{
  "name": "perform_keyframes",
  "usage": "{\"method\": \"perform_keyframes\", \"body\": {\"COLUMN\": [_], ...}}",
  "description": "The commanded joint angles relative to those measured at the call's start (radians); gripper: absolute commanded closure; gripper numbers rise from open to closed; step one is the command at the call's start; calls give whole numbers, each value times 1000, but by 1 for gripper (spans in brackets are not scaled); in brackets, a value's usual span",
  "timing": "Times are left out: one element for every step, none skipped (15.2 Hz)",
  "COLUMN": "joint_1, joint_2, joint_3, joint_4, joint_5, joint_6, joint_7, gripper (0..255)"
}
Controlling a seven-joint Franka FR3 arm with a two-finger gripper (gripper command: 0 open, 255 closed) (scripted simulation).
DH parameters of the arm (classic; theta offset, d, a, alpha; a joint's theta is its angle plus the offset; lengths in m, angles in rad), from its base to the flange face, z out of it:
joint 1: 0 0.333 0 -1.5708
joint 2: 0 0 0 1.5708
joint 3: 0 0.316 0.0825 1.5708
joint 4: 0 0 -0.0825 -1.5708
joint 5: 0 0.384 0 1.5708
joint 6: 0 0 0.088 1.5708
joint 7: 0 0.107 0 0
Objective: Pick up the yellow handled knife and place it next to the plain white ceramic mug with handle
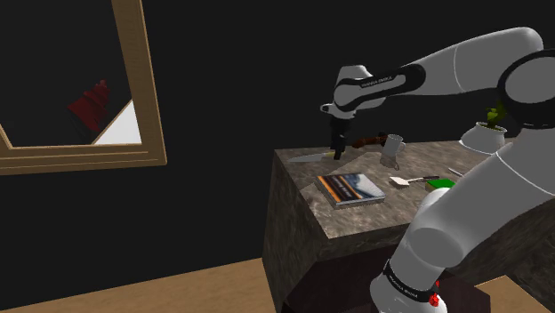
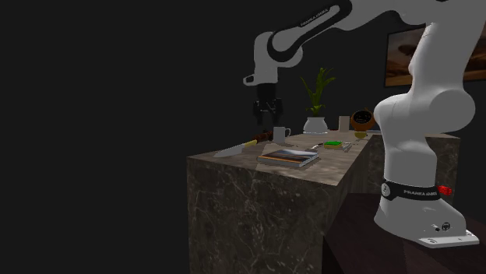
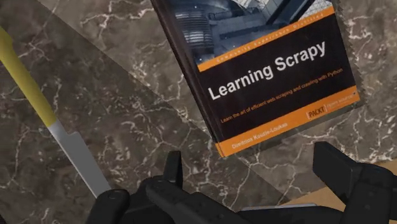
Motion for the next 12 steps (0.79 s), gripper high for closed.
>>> {"method": "perform_keyframes", "body": {"joint_1": [12, 16, 19, 23, 24, 24, 22, 17, 10, 0, -12, -25], "joint_2": [80, 120, 161, 202, 245, 289, 333, 378, 423, 468, 512, 557], "joint_3": [-37, -55, -71, -86, -99, -109, -117, -123, -124, -124, -120, -115], "joint_4": [48, 71, 95, 121, 149, 178, 209, 242, 276, 311, 349, 387], "joint_5": [19, 33, 50, 69, 91, 116, 142, 170, 198, 227, 254, 281], "joint_6": [38, 56, 73, 89, 103, 115, 125, 134, 141, 145, 148, 148], "joint_7": [-91, -137, -183, -231, -279, -328, -377, -426, -473, -520, -565, -608], "gripper": [0, 0, 0, 0, 0, 0, 0, 0, 0, 0, 0, 0]}}
